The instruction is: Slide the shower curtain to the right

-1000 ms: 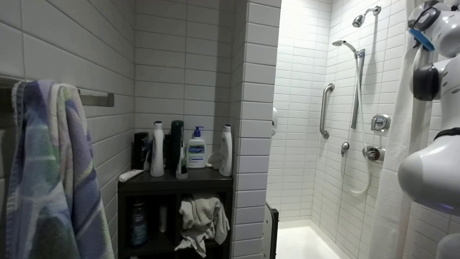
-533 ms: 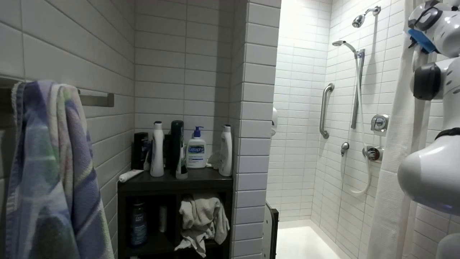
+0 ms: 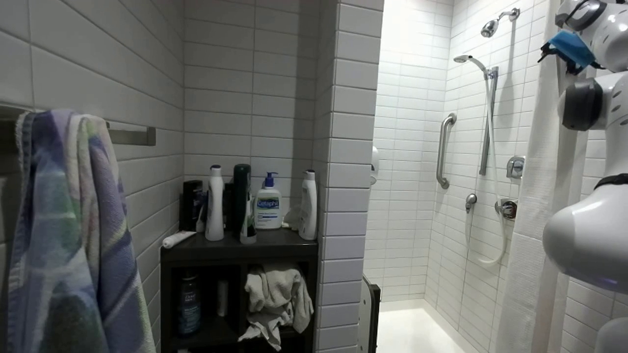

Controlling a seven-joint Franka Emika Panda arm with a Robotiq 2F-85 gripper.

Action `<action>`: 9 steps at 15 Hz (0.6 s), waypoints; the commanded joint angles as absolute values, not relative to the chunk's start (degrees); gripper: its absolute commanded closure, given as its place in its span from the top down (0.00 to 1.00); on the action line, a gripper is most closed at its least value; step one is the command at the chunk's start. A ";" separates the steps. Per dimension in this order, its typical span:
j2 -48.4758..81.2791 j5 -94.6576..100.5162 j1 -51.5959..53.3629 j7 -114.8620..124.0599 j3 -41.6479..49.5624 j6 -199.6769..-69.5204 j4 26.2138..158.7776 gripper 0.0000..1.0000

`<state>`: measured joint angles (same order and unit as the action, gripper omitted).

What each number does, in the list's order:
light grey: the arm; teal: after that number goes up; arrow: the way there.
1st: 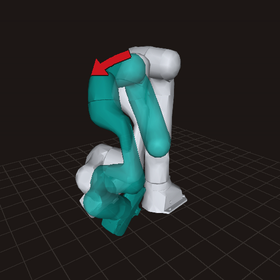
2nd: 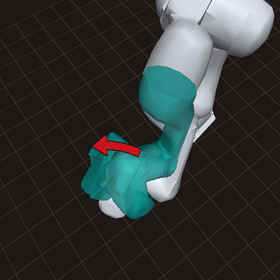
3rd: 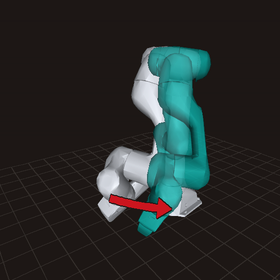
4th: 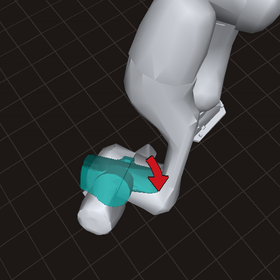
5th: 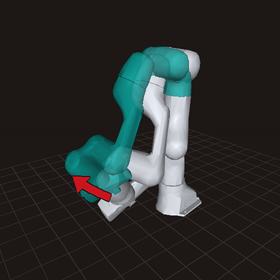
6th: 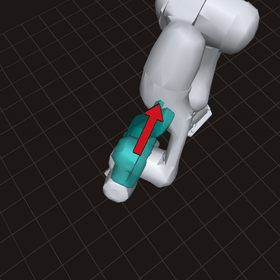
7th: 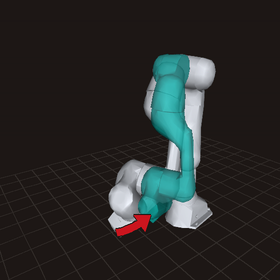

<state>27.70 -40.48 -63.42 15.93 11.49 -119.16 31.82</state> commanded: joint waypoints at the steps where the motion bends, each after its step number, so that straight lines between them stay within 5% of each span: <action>1: 22.42 -43.99 -65.98 6.30 9.12 -109.74 34.36 1.00; 9: 18.42 -44.60 -69.85 -7.66 11.06 -103.02 34.73 1.00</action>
